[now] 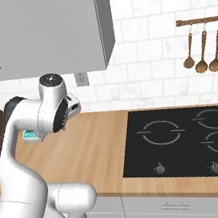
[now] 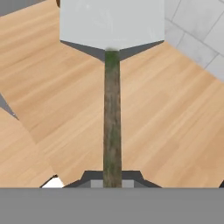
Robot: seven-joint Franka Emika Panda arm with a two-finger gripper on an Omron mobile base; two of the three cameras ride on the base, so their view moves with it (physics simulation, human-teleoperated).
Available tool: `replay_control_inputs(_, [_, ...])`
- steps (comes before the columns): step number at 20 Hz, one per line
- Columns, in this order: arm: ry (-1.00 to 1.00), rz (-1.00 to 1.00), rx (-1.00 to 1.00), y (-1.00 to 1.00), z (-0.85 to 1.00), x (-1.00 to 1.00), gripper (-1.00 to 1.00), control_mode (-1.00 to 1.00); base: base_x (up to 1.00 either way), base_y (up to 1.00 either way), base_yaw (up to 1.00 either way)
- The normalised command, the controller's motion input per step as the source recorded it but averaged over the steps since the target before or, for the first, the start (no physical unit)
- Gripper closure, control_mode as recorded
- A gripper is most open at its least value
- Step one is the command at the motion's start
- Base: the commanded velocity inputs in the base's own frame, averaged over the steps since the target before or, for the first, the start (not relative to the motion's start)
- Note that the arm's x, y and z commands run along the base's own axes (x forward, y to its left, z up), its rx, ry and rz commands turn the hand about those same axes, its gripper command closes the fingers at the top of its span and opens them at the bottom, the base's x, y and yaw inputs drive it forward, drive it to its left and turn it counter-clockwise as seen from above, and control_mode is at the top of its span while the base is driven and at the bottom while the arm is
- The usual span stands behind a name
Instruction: Put the avocado and bell pepper in the pot. Retrieve the spatula and lightly stir the vegetables in the pot.
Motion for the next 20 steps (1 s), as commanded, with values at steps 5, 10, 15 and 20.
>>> replay_control_inputs(5, [0.0, 0.0, 0.0, 0.0, 0.0, 0.0, 1.0, 1.0, 0.0, 0.0, 0.0])
replay_control_inputs(10, [0.0, 0.0, 0.0, 0.0, 0.0, 0.0, 1.0, 1.0, -0.1, -0.58, 0.0])
replay_control_inputs(15, [0.0, 0.0, 0.0, 0.0, 0.0, 0.0, 1.0, 1.0, -0.47, -1.0, 0.0])
replay_control_inputs(20, [0.0, 0.0, 0.0, 0.0, 0.0, 0.0, 1.0, 1.0, -0.13, -1.0, 0.0])
